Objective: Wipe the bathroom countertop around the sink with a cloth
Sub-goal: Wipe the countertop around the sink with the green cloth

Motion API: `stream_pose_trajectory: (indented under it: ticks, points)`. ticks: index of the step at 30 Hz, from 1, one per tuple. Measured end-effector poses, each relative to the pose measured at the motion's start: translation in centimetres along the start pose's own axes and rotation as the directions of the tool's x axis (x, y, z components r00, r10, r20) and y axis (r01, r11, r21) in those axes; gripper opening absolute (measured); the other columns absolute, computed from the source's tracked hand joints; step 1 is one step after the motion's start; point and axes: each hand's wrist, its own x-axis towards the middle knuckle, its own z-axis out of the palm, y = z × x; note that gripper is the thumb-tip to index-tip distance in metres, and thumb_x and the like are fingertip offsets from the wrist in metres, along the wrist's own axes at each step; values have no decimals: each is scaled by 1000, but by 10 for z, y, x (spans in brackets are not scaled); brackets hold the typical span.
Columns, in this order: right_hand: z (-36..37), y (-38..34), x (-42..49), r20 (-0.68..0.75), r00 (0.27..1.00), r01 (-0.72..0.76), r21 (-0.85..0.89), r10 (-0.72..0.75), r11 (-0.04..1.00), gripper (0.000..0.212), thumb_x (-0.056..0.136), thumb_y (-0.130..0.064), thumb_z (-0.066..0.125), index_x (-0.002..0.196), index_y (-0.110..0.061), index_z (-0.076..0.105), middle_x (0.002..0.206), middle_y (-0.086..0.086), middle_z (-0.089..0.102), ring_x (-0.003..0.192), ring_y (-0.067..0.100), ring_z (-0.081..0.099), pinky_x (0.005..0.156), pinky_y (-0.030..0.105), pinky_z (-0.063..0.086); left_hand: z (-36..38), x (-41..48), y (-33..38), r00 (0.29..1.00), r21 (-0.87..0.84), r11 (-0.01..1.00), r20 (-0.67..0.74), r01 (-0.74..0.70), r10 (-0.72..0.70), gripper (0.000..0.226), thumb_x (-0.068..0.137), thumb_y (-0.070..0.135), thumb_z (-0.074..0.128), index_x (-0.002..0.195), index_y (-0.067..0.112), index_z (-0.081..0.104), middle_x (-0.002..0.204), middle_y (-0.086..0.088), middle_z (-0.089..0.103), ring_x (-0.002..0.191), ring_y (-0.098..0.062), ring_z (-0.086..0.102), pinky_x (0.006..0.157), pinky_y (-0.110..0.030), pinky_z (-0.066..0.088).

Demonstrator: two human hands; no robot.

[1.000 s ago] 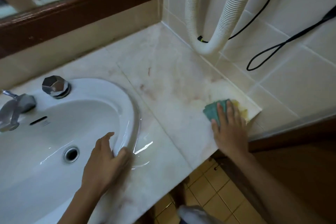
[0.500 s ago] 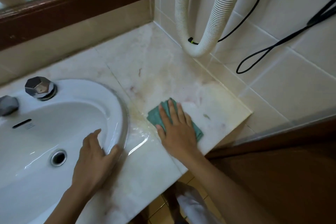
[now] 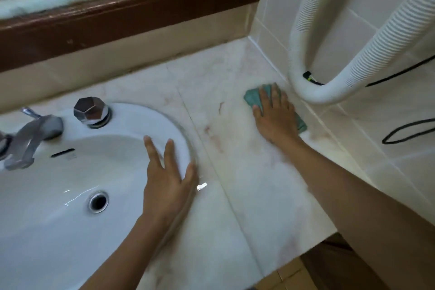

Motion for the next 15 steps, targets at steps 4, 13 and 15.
stream_pose_trajectory:
  ticks: [4,13,15]
  points:
    - [-2,-41,55,47,984,173,10,-173,985,58,101,-45,21,154,-27,4,162,4,-3,148,27,2,116,43,8,1,2,-1,1000,20,1000,1,-7,7,75,90,57,46,153,33,13,151,19,-37,142,-25,26,96,-39,39]
    - [17,-59,-66,87,856,510,5,-509,860,59,99,-49,22,153,-32,8,162,-1,2,148,23,3,115,40,14,1,4,-1,1000,104,995,-23,-5,8,75,89,62,43,152,32,16,154,15,-33,137,-30,34,94,-45,43]
    - [20,-47,-113,88,848,523,10,-522,852,60,98,-51,19,153,-33,6,162,-3,2,149,21,1,116,37,11,1,4,-1,999,116,993,-31,-13,16,75,88,62,43,152,31,17,156,12,-30,135,-32,38,94,-44,44]
